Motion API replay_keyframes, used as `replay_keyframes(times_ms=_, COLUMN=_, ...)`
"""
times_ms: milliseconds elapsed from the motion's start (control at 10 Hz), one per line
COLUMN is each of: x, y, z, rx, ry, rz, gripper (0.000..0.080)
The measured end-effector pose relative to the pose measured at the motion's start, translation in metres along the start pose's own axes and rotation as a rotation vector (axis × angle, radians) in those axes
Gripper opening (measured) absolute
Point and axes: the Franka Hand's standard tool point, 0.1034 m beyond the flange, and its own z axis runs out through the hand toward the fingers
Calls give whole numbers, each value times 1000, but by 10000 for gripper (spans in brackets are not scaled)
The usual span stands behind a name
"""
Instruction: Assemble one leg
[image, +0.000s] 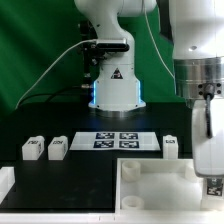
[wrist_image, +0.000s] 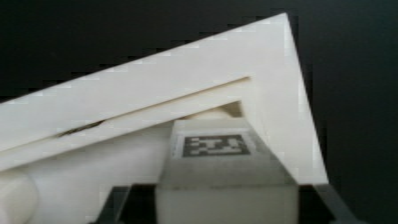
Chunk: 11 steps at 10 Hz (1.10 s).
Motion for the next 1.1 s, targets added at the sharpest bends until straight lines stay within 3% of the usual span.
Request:
replay_keyframes(times_ms=500, x=2, y=1, z=0, rx=7, ry=14, rz=-11, gripper=295)
replay_keyframes(times_ms=600, x=2, y=1, z=0, rx=6, ry=14, rz=-12, gripper=485)
replay_keyframes(times_ms=700, x=0, y=3, z=0, rx=7, ry=13, rz=-16, gripper=485)
replay_keyframes(times_ms=800, x=-4, y=9, z=-5, rx=10, ry=7, rz=-23, gripper=613)
replay_keyframes(times_ms=1100, x=-6, y=16, z=-10, rx=12, ry=-1, rz=-25, gripper=647)
